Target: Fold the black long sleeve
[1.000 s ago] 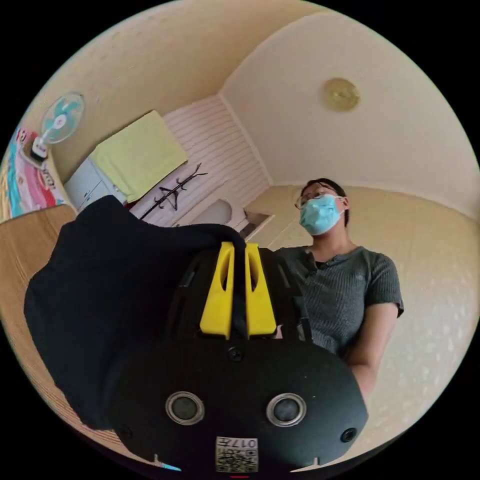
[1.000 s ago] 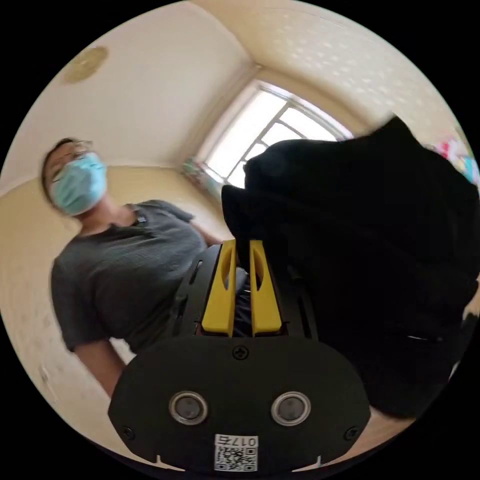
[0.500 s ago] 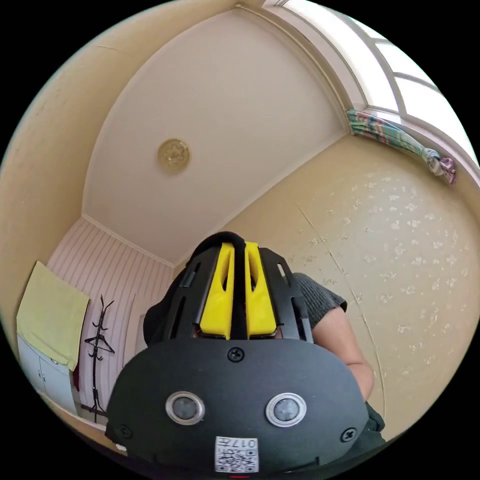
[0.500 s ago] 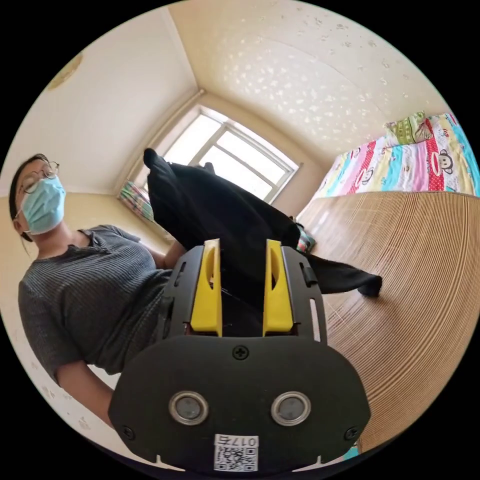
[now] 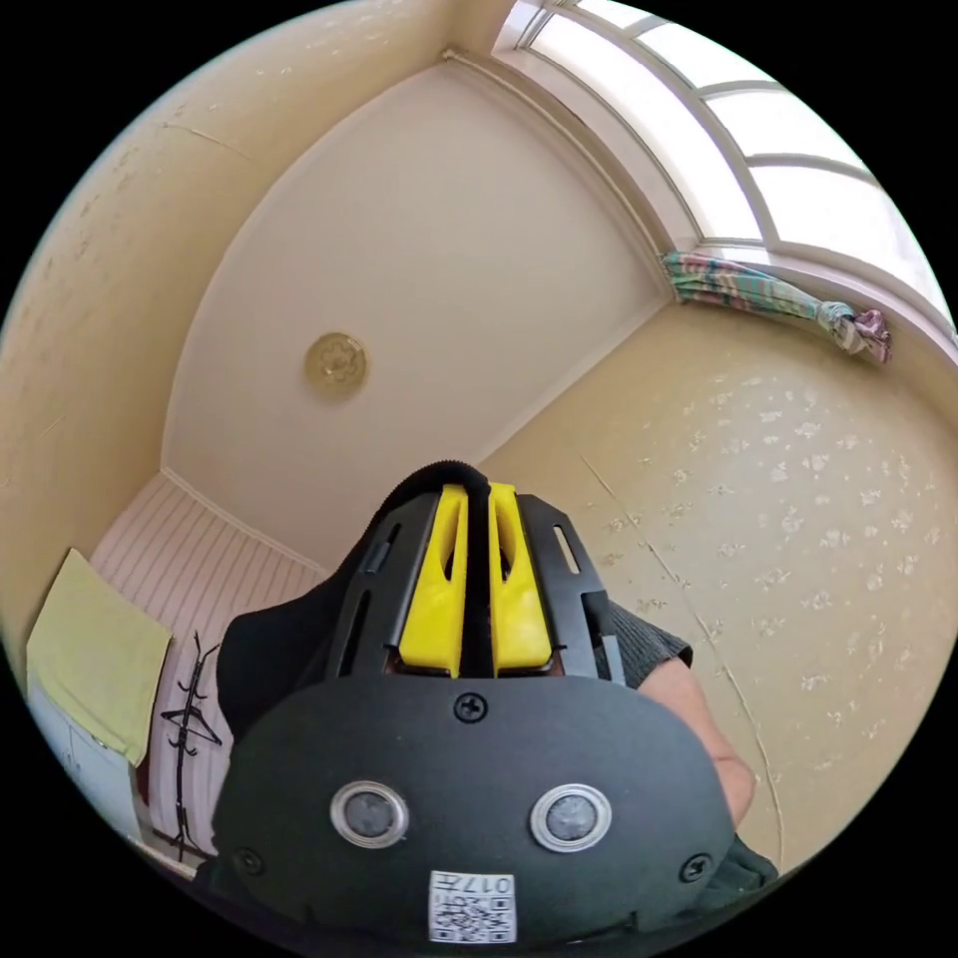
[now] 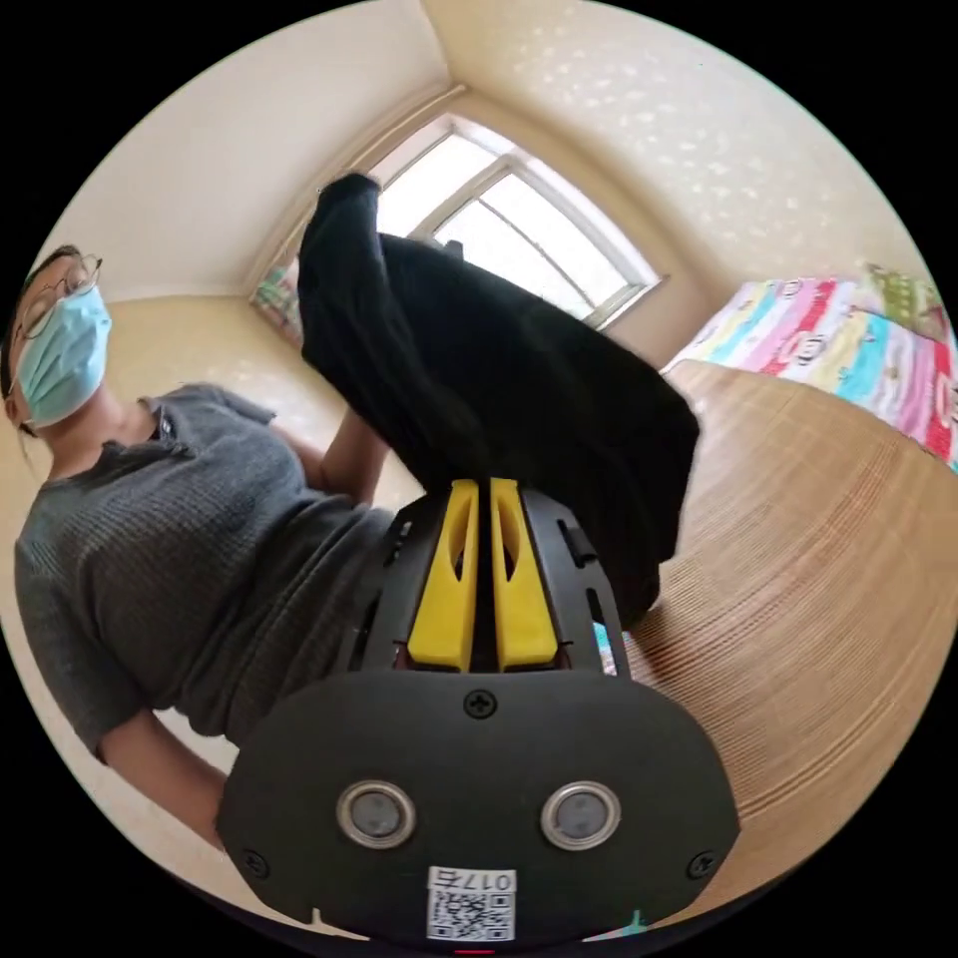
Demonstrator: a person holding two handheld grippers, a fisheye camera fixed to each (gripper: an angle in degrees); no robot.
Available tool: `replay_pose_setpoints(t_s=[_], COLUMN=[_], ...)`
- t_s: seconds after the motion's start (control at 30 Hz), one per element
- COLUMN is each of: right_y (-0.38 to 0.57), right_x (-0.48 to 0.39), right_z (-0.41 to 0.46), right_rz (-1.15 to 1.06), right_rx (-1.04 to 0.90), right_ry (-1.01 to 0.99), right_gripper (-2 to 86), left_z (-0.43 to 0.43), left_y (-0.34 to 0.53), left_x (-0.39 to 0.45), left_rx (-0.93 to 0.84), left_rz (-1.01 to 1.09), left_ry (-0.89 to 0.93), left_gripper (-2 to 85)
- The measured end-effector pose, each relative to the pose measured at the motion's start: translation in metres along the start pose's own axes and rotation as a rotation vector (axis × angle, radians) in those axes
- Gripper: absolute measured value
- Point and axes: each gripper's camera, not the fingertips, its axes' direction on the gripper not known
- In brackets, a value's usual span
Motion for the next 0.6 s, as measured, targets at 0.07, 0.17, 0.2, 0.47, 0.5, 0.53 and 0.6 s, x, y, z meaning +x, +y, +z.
replay_pose_setpoints(t_s=[0.07,0.17,0.2,0.47,0.5,0.53,0.6], right_y=[0.001,0.007,0.01,0.023,0.025,0.026,0.029], right_x=[-0.002,-0.036,-0.056,-0.212,-0.238,-0.25,-0.292], right_z=[-0.033,-0.094,-0.112,-0.134,-0.13,-0.128,-0.125], right_rz=[0.068,0.113,0.121,-0.075,-0.139,-0.177,-0.305], right_rx=[0.112,0.337,0.406,0.694,0.745,0.773,0.881], right_ry=[0.147,0.45,0.585,0.992,1.026,1.042,1.111], right_gripper=[3.1,2.6,2.5,2.4,2.5,2.5,2.6], left_z=[0.002,0.001,-0.001,0.0,0.005,0.018,0.036], left_y=[-0.009,-0.018,-0.018,0.003,0.002,-0.004,-0.02], left_x=[0.012,0.025,0.029,0.049,0.049,0.048,0.043], left_rx=[-0.09,-0.337,-0.376,-0.757,-0.773,-0.796,-0.803], left_rz=[-0.046,-0.191,-0.218,-0.413,-0.395,-0.338,-0.245], left_ry=[-0.106,-0.468,-0.548,-1.048,-1.032,-0.984,-0.926], left_gripper=[3.6,3.6,3.6,3.3,3.3,3.3,3.3])
